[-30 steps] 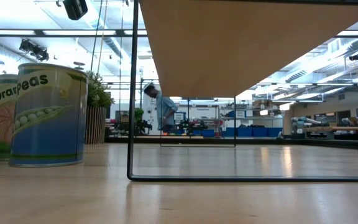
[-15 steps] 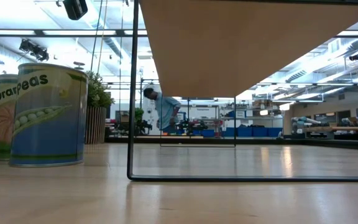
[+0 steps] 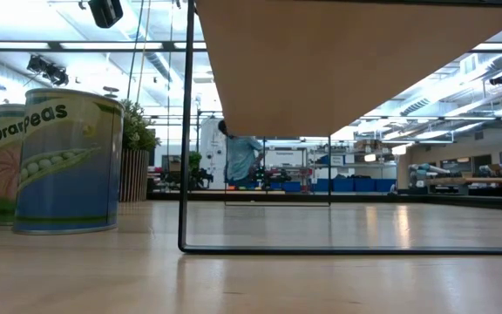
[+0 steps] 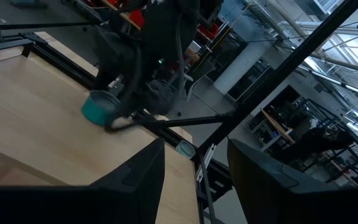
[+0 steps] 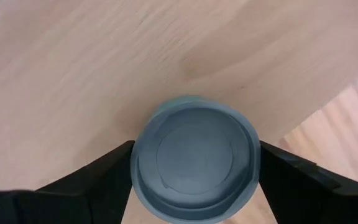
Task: Pick and place cans onto a shelf
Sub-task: Put the green tuna can on the shelf
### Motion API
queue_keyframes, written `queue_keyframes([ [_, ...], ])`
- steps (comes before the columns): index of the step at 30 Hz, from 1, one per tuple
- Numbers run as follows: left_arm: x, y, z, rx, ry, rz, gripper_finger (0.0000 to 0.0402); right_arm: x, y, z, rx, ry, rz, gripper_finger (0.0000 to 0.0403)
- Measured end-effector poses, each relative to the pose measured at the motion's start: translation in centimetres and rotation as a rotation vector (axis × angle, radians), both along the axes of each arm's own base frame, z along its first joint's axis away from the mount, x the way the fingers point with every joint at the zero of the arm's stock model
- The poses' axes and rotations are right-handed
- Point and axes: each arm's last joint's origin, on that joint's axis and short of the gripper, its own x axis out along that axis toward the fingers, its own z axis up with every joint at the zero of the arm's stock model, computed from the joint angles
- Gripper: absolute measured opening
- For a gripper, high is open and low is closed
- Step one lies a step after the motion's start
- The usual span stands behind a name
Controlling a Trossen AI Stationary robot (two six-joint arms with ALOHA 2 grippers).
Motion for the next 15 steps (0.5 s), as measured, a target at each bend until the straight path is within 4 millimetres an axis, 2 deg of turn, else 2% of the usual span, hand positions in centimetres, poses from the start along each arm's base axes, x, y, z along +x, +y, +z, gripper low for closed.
queue_keyframes([
  [6,0.0,0.0,0.0,0.0,0.0,0.0,0.0181,0.0,0.6,0.0,0.003,0.003,0.037,0.0316],
  [15,0.0,0.0,0.0,0.0,0.0,0.0,0.0181,-0.1,3.3,-0.1,0.053,-0.004,0.021,0.0316],
])
